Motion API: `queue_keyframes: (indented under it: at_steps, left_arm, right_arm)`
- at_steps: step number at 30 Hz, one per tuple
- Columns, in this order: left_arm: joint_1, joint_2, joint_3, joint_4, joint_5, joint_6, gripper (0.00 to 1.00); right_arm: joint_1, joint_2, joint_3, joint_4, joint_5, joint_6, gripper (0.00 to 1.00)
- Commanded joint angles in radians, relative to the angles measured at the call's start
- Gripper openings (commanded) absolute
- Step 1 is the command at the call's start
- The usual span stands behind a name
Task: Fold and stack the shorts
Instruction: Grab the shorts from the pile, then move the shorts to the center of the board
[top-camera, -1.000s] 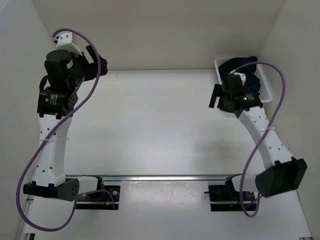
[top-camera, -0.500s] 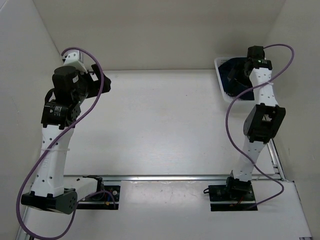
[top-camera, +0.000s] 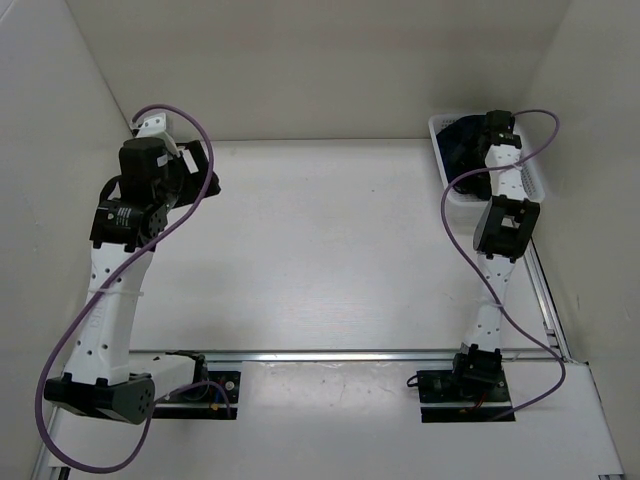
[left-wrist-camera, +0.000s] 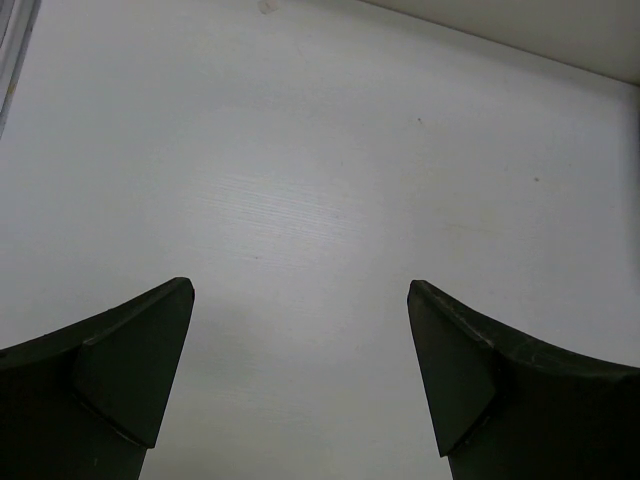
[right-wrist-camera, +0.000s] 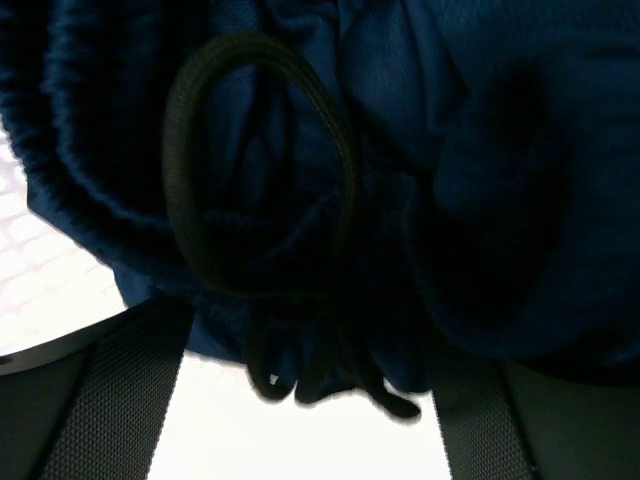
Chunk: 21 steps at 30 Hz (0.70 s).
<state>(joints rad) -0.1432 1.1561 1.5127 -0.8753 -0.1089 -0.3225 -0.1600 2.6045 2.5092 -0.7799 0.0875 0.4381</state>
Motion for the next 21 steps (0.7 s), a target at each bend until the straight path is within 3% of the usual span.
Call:
queue_keyframes:
  at_steps: [1, 2, 3, 4, 6, 8, 15, 21]
  left_arm:
    - [-0.002, 0.019, 0.072, -0.045, -0.058, 0.004, 1.0]
    - [-0.002, 0.028, 0.089, -0.045, -0.067, 0.003, 1.0]
    - [-0.002, 0.045, 0.105, -0.059, -0.077, 0.003, 1.0]
    - [-0.002, 0.045, 0.121, -0.07, -0.077, 0.003, 1.0]
    - [-0.002, 0.057, 0.156, -0.07, -0.06, -0.006, 1.0]
    - [-0.002, 0.067, 0.165, -0.079, -0.037, -0.006, 1.0]
    - [0.007, 0.057, 0.175, -0.122, -0.087, 0.02, 1.0]
    - [0.033, 0.057, 0.175, -0.143, -0.038, -0.047, 1.0]
  right_arm:
    - [-0.004, 0.016, 0.073, 0.134, -0.072, 0.024, 0.92]
    - [-0.004, 0.016, 0.063, 0.149, -0.083, 0.024, 0.9]
    - [-0.004, 0.003, 0.063, 0.162, -0.094, 0.024, 0.69]
    - [-0.004, -0.006, 0.063, 0.162, -0.094, 0.036, 0.58]
    - [-0.004, -0.053, 0.034, 0.162, -0.082, 0.045, 0.17]
    - [-0.004, -0.148, -0.005, 0.171, -0.063, 0.054, 0.01]
    - [0.02, -0.555, -0.161, 0.171, -0.08, 0.025, 0.01]
    - [0.161, -0.829, -0.08, 0.122, -0.204, -0.016, 0.01]
